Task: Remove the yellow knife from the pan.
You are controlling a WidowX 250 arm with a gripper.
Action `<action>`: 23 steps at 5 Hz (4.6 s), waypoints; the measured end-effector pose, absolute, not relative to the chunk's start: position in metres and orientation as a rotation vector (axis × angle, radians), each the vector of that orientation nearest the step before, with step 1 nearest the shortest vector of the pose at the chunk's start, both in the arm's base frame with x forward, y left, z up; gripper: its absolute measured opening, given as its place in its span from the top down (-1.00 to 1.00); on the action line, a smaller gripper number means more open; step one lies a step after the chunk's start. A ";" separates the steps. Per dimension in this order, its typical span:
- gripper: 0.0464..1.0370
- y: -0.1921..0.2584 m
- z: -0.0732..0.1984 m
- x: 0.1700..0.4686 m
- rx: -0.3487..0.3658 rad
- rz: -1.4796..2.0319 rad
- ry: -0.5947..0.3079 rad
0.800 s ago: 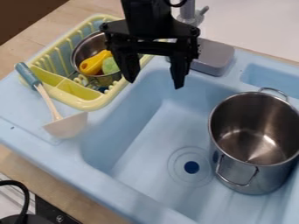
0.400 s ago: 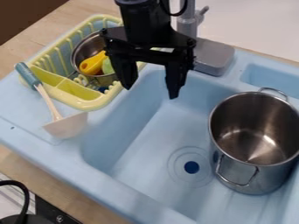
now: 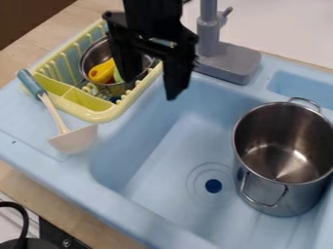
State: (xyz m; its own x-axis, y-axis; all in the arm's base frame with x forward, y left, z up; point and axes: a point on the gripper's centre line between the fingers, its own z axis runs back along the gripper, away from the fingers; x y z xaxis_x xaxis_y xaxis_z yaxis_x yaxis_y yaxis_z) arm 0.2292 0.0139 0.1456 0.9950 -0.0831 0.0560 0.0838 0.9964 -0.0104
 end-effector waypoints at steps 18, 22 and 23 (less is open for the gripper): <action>0.56 0.103 0.103 0.296 0.130 -0.216 -0.155; 0.77 0.094 0.137 0.282 0.244 -0.166 -0.183; 0.77 0.092 0.141 0.280 0.256 -0.160 -0.188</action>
State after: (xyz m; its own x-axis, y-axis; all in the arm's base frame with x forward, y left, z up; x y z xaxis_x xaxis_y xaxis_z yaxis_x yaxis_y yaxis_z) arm 0.2803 0.0923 0.1412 0.9699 -0.1803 0.1638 0.1327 0.9549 0.2656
